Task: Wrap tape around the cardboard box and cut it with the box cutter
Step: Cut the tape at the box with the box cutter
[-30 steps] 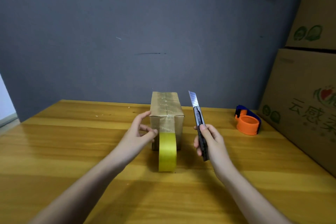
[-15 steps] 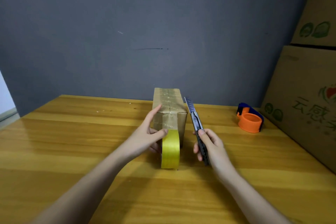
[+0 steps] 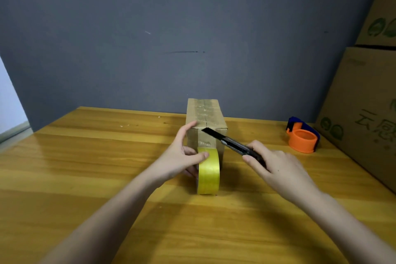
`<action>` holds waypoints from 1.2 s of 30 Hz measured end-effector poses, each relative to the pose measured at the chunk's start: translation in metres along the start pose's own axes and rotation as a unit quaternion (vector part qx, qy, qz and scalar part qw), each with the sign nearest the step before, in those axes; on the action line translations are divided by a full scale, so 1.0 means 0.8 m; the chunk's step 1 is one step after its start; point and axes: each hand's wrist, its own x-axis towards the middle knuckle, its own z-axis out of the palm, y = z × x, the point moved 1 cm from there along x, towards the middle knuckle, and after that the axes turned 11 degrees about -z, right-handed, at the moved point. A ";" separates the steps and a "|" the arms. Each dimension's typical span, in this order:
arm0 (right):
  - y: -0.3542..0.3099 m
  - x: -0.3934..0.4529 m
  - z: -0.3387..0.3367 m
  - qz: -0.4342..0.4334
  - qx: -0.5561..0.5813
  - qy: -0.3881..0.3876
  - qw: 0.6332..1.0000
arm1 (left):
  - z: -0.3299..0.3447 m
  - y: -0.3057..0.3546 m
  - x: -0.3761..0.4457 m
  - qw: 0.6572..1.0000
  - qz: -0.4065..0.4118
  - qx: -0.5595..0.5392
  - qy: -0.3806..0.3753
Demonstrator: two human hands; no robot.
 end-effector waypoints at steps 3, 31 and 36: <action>0.000 0.004 -0.019 -0.084 -0.154 0.008 0.984 | -0.001 0.000 0.000 1.000 -0.003 0.002 0.002; -0.006 0.024 -0.009 -0.197 -0.326 0.043 0.924 | -0.001 0.003 -0.002 1.000 -0.009 0.025 0.015; 0.006 0.010 -0.011 -0.178 -0.334 0.038 0.925 | -0.002 0.000 0.002 1.000 -0.009 0.023 0.013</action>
